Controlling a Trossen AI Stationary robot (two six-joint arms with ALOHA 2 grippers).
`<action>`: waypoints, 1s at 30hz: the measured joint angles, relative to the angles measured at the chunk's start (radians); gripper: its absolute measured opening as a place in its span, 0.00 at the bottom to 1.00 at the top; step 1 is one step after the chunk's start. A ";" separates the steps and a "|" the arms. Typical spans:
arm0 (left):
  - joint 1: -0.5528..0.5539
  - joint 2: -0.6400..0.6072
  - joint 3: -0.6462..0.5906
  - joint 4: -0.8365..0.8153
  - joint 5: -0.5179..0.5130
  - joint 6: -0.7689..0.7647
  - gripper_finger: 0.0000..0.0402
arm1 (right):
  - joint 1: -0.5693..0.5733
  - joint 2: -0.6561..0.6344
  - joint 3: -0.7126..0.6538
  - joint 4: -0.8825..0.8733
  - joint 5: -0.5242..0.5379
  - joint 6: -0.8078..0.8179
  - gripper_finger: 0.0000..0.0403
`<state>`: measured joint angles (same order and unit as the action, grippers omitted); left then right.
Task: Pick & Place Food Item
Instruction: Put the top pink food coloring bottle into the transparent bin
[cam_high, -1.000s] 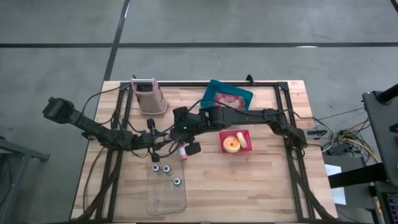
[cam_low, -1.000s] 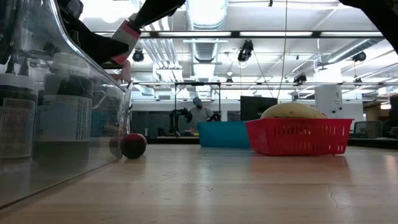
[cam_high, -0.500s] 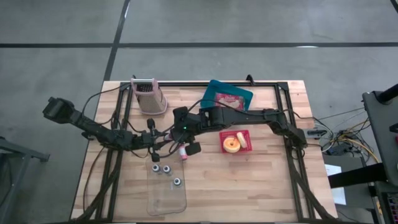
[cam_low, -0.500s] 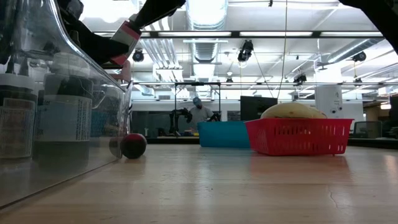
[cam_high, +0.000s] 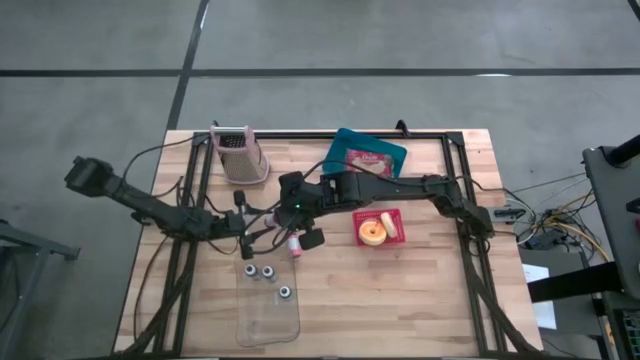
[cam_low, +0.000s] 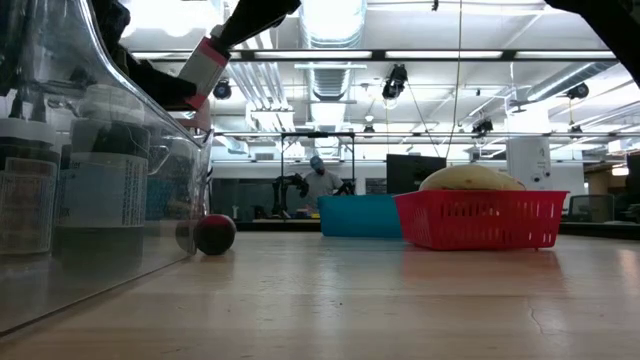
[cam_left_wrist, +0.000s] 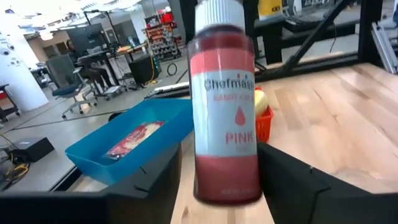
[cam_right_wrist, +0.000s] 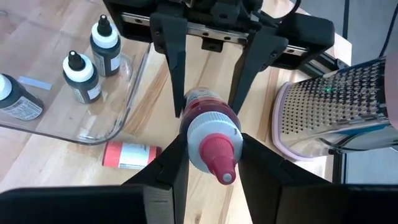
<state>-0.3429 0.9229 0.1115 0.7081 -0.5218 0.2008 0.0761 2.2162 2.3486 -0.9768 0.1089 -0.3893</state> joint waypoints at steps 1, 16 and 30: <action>-0.003 -0.016 0.000 -0.025 0.001 0.000 0.52 | 0.000 0.000 0.000 0.000 0.000 0.000 0.26; -0.035 -0.283 -0.001 -0.294 -0.085 -0.032 0.53 | 0.075 -0.023 0.000 -0.100 -0.017 0.015 0.26; -0.034 -0.306 0.000 -0.306 -0.144 -0.026 0.53 | 0.149 -0.003 -0.002 -0.111 -0.050 0.020 0.26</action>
<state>-0.3771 0.6167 0.1112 0.4023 -0.6662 0.1745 0.2253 2.2135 2.3470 -1.0882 0.0585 -0.3690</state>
